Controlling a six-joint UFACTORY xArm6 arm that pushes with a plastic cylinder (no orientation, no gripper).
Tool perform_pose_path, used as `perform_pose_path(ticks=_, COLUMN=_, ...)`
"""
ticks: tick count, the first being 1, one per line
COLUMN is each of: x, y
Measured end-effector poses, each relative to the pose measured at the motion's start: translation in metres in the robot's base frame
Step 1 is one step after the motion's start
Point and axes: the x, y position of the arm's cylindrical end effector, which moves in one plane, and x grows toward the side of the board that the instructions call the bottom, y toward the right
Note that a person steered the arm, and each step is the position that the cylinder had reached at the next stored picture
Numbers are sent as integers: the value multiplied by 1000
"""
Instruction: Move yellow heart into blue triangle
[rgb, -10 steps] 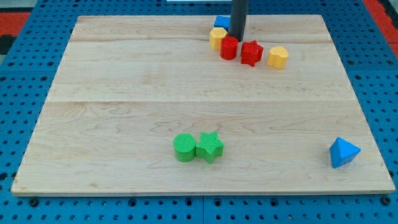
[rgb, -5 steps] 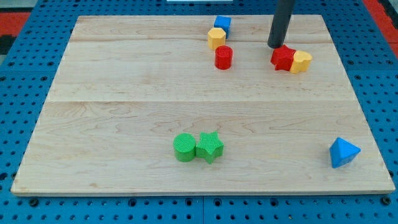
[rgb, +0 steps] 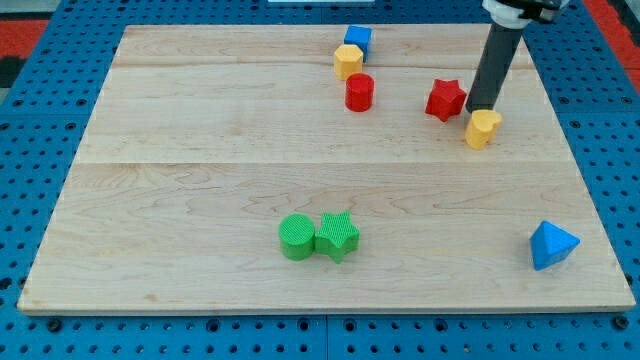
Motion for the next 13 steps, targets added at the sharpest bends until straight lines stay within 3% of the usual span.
perform_pose_path(ticks=2, x=47, y=1)
perform_pose_path(ticks=5, x=87, y=-43)
perform_pose_path(ticks=6, x=97, y=-24)
perform_pose_path(ticks=7, x=100, y=-19)
perform_pose_path(ticks=8, x=93, y=-50)
perform_pose_path(ticks=9, x=64, y=-34)
perform_pose_path(ticks=10, x=62, y=-4)
perform_pose_path(ticks=13, x=104, y=14)
